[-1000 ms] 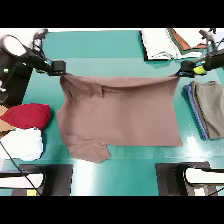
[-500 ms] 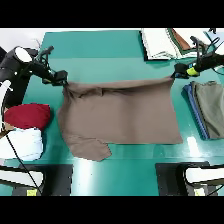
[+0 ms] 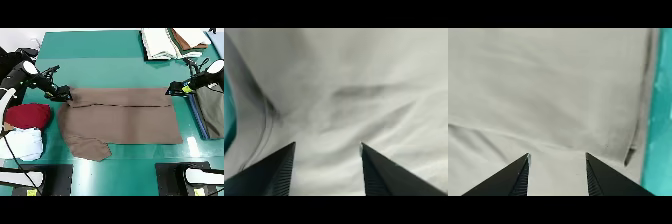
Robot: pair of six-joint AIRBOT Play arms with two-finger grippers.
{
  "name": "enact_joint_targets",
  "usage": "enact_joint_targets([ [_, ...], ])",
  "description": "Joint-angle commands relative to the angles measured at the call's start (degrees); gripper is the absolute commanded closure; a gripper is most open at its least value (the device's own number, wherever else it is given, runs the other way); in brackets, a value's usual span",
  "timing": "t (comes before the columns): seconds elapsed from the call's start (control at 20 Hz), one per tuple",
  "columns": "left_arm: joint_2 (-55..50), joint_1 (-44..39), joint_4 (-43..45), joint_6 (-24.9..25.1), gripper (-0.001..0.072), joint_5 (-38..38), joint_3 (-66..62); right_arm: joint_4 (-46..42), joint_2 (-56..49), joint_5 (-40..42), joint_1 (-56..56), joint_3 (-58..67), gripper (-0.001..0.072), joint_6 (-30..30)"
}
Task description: Fold the shirts.
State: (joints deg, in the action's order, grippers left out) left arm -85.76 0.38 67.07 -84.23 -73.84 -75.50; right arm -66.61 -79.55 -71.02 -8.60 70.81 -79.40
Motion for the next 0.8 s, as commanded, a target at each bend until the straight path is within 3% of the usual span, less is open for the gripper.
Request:
enact_joint_targets([
  [0.0, 8.26, -0.04, 4.48, -1.38, 0.0227, -1.88, 2.40, 2.56, 4.17, -1.29, -0.11, -1.27, 0.0307, -0.04],
  [0.15, 22.51, -0.04, 8.55, -4.81, 0.0228, -2.19, 15.21, 2.56, 10.21, -2.45, -0.11, -1.27, 0.0307, 0.48],
  [0.4, 41.64, -0.04, 3.91, -9.86, 0.0227, -2.12, 42.53, 2.60, 16.90, 0.22, -0.04, -1.25, 0.0307, 0.48],
  [0.6, 45.07, -0.04, -5.22, -10.25, 0.0229, 0.52, 53.24, 2.62, 17.44, 0.22, -0.04, -1.25, 0.0307, 0.46],
  [0.75, 45.05, -0.04, -7.28, -9.81, 0.0229, 2.54, 55.89, 2.64, 17.40, -0.07, -0.04, -1.25, 0.0307, 0.46],
])
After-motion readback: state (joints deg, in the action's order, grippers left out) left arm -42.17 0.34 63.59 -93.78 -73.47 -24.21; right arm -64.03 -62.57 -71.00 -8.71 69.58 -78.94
